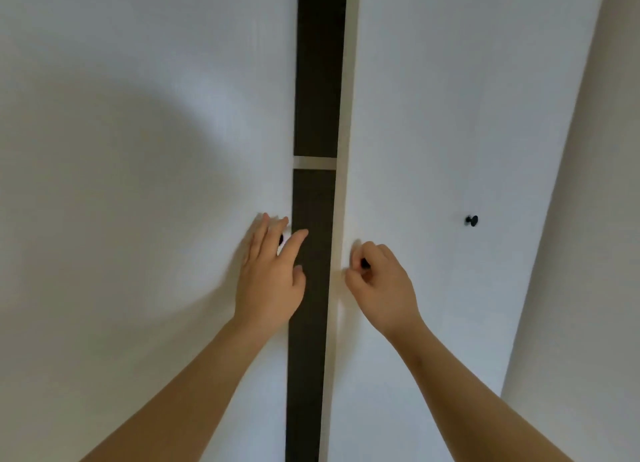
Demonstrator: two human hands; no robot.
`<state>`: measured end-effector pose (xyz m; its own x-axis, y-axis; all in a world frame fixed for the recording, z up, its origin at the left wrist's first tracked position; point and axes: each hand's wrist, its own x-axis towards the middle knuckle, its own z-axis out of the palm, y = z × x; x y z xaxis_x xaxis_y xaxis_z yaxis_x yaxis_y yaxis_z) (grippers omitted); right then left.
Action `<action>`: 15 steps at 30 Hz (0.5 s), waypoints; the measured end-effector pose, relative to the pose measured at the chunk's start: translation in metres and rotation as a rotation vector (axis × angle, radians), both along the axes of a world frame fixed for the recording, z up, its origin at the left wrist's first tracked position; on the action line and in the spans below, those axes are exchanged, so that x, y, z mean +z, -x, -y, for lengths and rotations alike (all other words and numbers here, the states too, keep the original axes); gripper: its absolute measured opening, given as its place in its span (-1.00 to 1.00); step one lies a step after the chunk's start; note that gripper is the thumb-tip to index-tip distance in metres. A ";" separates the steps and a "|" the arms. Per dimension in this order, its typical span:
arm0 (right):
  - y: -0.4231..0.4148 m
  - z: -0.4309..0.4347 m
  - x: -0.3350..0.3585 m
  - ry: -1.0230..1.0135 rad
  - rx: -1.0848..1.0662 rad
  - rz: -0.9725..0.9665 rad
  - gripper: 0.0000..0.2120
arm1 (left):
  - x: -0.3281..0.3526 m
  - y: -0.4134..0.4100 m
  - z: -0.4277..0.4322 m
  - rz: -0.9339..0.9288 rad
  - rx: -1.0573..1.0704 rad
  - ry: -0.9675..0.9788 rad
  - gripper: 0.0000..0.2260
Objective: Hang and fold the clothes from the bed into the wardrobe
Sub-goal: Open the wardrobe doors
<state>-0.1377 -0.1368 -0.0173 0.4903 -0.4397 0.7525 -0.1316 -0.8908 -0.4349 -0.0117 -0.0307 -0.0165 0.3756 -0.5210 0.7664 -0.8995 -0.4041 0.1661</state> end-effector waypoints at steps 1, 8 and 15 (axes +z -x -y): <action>0.012 0.001 -0.001 0.003 0.014 0.013 -0.87 | -0.001 0.012 0.004 -0.053 -0.055 0.047 -0.57; 0.106 0.012 0.004 -0.042 0.123 0.001 -0.86 | -0.019 0.123 0.038 -0.784 -0.427 0.234 -0.63; 0.193 0.035 0.008 -0.136 0.094 -0.031 -0.88 | -0.035 0.212 0.079 -1.110 -0.722 0.193 -0.80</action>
